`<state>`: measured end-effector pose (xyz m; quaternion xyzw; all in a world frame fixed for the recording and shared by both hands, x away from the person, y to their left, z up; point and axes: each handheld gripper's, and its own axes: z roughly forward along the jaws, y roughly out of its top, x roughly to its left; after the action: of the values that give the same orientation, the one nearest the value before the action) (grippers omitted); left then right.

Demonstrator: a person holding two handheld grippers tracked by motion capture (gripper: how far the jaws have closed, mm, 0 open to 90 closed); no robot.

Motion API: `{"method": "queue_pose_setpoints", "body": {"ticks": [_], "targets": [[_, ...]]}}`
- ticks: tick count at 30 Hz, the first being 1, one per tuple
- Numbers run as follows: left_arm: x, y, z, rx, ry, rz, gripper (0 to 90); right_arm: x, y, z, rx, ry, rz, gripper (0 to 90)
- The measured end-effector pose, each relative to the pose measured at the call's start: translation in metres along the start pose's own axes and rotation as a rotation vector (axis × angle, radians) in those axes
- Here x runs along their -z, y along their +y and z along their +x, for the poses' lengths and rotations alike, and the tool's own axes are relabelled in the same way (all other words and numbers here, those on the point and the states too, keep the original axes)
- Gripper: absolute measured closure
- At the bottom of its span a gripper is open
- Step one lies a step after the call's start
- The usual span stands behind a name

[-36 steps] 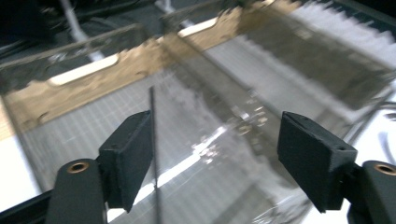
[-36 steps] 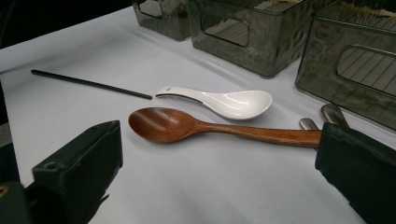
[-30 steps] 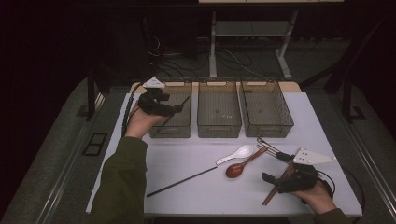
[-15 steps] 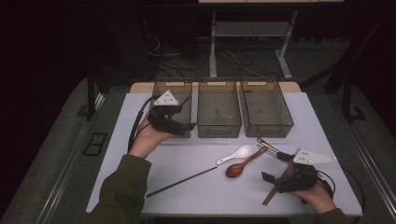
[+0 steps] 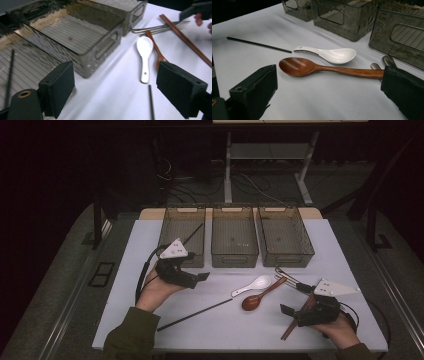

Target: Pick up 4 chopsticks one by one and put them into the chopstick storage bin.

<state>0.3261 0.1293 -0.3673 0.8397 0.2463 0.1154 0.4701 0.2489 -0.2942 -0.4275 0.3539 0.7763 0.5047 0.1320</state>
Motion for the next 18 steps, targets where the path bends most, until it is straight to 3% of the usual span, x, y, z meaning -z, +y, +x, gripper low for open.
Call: {"method": "queue_pose_setpoints", "body": {"ticks": [7,10,18], "targets": [[-0.004,-0.029,-0.015,0.003,-0.025,0.025,16.3,-0.001,0.001,0.001,0.044,0.015,-0.007,0.9],[-0.004,-0.039,-0.019,0.004,-0.028,0.043,17.3,-0.005,0.002,-0.001,0.037,0.039,-0.013,0.9],[0.006,-0.056,-0.03,0.009,-0.049,0.038,23.2,-0.007,0.002,-0.01,0.039,0.023,0.011,0.9]]}}
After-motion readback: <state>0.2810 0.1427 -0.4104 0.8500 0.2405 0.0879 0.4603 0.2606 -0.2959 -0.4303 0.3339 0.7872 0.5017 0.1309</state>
